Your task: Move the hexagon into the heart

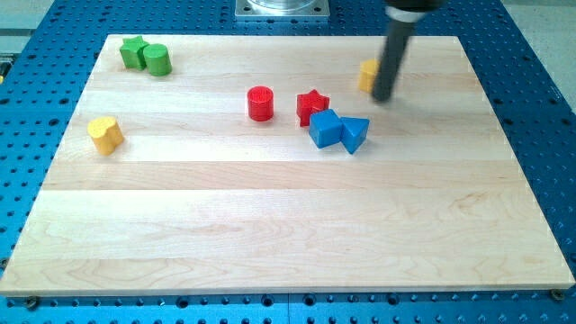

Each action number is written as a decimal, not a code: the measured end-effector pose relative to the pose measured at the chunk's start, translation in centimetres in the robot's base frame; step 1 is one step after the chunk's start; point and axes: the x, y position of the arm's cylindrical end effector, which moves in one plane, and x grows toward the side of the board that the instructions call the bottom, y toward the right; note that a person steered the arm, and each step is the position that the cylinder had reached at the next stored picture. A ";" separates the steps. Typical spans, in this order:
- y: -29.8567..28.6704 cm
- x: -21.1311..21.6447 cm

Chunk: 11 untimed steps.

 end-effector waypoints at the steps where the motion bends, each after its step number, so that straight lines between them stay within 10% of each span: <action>1: 5.1 -3.0; 2: 2.4 -7.6; 3: -7.9 -3.3; 4: -0.5 -8.0; 5: 2.5 -0.8; 8: -23.1 1.1; 10: -22.2 -4.5; 11: -28.5 2.6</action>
